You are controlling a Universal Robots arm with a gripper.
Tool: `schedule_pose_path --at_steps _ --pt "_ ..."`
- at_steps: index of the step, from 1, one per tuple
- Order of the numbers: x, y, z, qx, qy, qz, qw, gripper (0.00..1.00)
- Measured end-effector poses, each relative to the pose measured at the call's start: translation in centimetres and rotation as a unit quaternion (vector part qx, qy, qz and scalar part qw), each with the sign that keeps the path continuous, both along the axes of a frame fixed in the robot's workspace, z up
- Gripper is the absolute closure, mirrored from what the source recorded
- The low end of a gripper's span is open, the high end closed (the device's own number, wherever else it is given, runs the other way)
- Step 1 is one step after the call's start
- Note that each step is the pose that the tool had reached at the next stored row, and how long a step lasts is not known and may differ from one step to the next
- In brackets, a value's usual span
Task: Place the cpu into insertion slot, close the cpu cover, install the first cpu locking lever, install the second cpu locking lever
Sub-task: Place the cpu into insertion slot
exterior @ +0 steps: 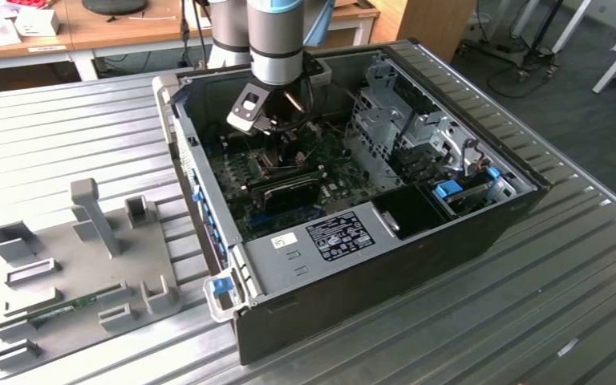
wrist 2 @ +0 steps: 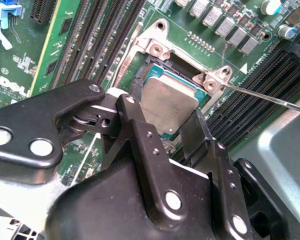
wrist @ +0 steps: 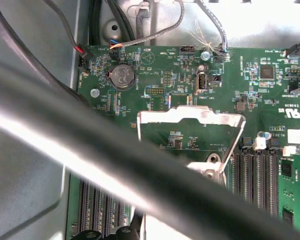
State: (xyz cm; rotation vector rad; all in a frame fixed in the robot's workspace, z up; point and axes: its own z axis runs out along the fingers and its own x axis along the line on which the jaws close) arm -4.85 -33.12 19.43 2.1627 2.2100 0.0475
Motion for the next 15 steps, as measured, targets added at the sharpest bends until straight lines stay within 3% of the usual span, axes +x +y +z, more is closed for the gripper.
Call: schedule_pose_path --at_steps 7,8,10,15 --pt "0.0 0.0 0.0 -0.0005 0.0 0.0 1.0 0.42" --pt "0.0 0.0 0.0 -0.0006 0.0 0.0 1.0 0.35" --pt "0.0 0.0 -0.02 -0.0007 0.0 0.0 1.0 0.35" --pt "0.0 0.01 -0.4 -0.0006 0.0 0.0 1.0 0.35"
